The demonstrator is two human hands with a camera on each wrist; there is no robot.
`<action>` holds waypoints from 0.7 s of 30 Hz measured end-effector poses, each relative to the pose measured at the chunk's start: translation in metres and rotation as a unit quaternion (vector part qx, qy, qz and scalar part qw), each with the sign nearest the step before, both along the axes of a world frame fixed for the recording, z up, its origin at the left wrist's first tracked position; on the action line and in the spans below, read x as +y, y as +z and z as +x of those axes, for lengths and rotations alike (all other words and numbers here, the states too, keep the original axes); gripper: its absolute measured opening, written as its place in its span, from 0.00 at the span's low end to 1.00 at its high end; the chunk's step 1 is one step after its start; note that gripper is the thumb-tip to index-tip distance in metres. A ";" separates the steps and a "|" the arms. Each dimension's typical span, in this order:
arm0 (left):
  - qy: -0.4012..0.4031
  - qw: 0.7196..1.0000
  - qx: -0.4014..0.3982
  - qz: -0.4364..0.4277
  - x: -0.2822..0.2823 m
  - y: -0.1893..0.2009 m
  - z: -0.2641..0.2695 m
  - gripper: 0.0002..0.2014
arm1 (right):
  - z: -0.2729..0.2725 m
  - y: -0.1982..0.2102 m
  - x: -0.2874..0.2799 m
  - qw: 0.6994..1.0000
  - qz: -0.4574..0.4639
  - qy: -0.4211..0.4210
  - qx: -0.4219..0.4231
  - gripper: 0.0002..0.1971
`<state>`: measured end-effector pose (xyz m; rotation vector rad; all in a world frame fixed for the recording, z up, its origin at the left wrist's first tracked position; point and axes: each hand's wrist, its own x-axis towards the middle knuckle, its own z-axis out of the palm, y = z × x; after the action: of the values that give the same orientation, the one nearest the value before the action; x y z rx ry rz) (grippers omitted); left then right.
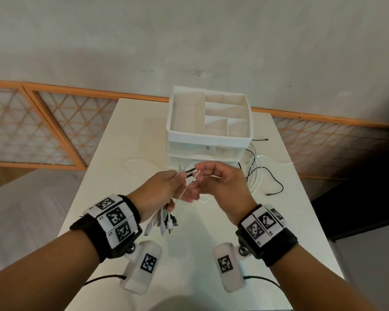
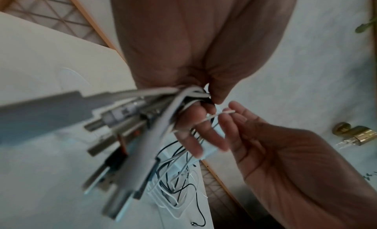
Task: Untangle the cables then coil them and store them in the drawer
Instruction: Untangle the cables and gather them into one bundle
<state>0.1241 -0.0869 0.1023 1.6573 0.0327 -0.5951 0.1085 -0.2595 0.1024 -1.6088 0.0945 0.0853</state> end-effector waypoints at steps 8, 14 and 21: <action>0.002 0.999 -0.002 0.039 0.015 -0.009 0.008 0.17 | 0.023 0.023 -0.056 0.961 -0.184 -0.193 -0.073 0.05; 0.048 0.997 0.054 -0.040 0.024 -0.008 0.010 0.15 | 0.044 0.023 -0.099 0.945 -0.189 -0.267 -0.010 0.15; -0.058 0.990 -0.035 0.126 0.040 -0.006 0.013 0.21 | 0.068 0.024 -0.134 0.951 -0.222 -0.208 0.045 0.16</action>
<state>0.1367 -0.0470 0.0966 1.9342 -0.0416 -0.6411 0.1761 -0.3940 0.1265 -1.9992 0.5552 -0.2036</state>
